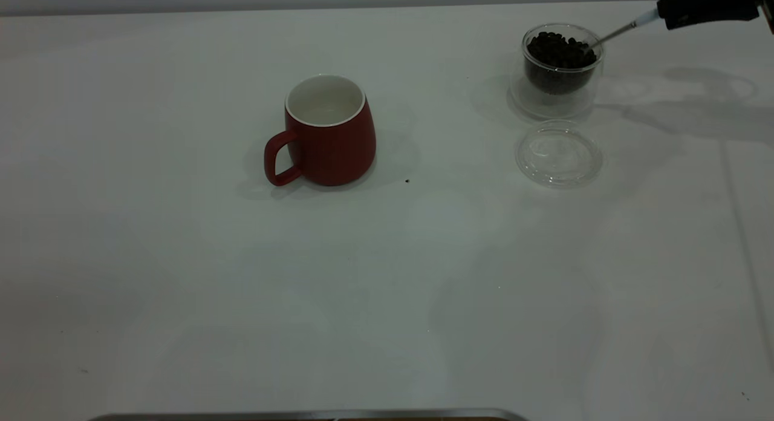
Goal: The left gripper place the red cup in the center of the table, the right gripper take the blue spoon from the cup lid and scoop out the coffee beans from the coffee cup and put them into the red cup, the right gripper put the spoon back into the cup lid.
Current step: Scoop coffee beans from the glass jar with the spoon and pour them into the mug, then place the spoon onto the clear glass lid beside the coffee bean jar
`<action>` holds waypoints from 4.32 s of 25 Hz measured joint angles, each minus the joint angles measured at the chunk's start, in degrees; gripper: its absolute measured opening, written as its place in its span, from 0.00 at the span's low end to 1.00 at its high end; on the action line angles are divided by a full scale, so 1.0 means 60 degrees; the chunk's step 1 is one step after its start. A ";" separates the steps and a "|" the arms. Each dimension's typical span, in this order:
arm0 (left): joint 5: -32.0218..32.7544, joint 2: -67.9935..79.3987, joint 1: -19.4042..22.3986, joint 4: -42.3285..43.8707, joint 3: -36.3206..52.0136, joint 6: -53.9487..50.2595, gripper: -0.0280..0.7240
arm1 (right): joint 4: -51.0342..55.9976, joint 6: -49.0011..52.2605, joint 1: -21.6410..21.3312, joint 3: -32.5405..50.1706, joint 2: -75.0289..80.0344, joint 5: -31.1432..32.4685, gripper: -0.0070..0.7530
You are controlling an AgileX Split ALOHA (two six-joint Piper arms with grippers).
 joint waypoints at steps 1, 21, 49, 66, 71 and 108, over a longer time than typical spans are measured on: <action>0.0000 0.0000 0.0000 0.0000 0.0000 0.0000 0.66 | 0.0112 -0.0024 -0.0034 0.0000 0.0000 0.0054 0.16; 0.0000 0.0000 0.0000 0.0000 0.0000 0.0000 0.66 | 0.1450 -0.0746 -0.0303 0.0000 0.0296 0.0642 0.16; 0.0000 0.0000 0.0000 0.0000 0.0000 0.0000 0.66 | 0.2433 -0.0668 0.2132 0.0000 0.0296 0.0645 0.16; 0.0000 0.0000 0.0000 0.0000 0.0000 0.0010 0.66 | 0.2512 -0.0642 0.3876 0.0000 0.0296 0.0645 0.16; 0.0000 0.0000 0.0000 0.0000 0.0000 0.0010 0.66 | 0.2503 -0.0651 0.4128 0.0000 0.0304 0.0645 0.16; 0.0000 0.0000 0.0000 0.0000 0.0000 0.0010 0.66 | -0.0657 -0.3564 0.4695 0.0000 -0.2074 0.0189 0.16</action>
